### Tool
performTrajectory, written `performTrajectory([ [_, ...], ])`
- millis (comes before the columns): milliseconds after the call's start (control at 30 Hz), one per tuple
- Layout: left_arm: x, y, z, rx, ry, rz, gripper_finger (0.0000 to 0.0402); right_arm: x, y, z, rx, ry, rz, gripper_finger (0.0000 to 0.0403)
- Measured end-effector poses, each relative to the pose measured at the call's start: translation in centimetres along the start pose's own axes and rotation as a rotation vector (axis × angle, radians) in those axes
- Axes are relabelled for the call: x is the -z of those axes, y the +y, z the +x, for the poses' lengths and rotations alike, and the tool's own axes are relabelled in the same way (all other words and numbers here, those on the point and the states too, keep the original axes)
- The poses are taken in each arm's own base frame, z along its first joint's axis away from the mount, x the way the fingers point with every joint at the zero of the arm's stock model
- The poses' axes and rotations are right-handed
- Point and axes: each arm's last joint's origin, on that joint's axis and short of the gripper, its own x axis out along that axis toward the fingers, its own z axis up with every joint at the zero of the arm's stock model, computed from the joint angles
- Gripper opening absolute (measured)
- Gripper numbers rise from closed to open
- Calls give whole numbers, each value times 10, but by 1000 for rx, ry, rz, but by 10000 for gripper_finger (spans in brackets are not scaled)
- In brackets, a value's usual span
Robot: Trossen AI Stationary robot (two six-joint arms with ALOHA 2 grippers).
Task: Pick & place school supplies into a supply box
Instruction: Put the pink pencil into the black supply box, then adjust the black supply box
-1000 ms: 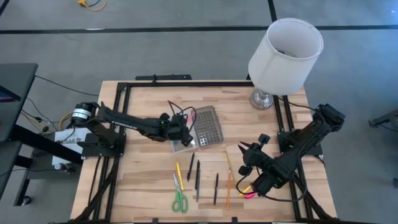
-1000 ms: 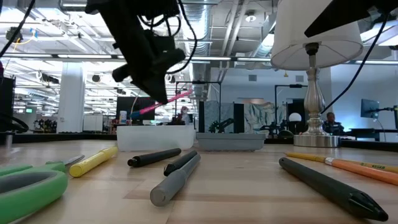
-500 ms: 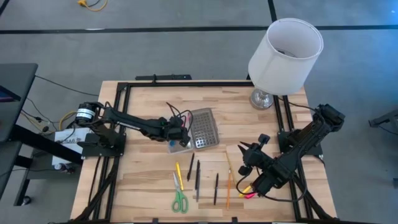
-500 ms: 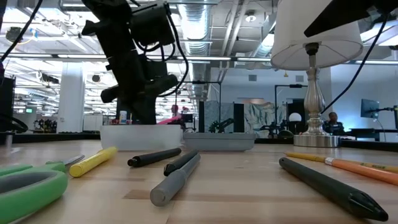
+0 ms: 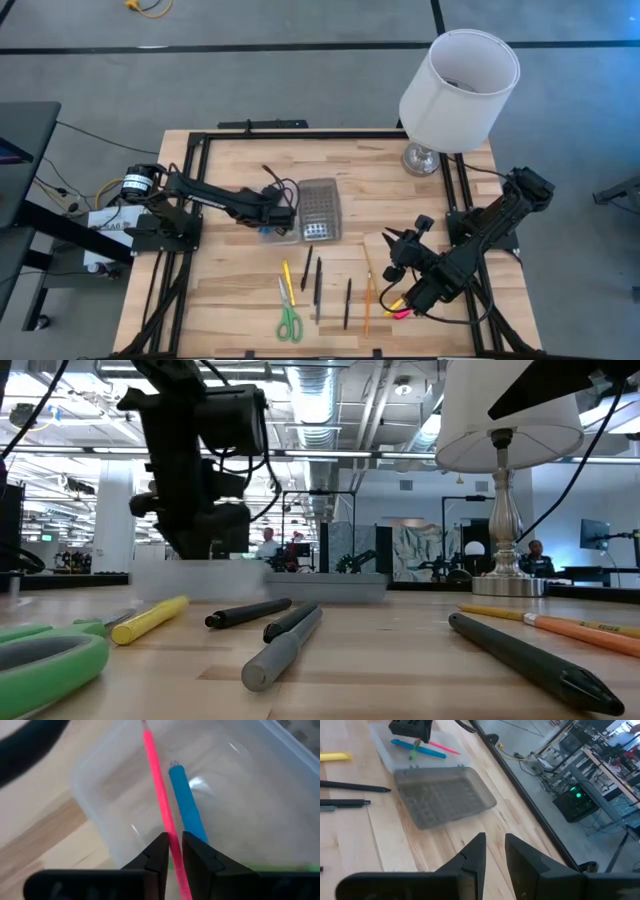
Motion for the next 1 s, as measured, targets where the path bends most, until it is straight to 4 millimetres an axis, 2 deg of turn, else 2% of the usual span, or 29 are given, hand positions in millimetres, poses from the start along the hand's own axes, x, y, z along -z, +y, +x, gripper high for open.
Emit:
performTrajectory([
  [167, 0, 1, 0, -20, -13, -12, 48, 0, 1, 0, -3, -2, 7, 68],
  [567, -4, -8, -1, 81, -32, 32, 48, -1, 1, 0, -5, -2, 10, 68],
  [1000, -3, -12, -6, 94, -47, 179, 48, -2, 0, 3, 5, 6, 16, 68],
])
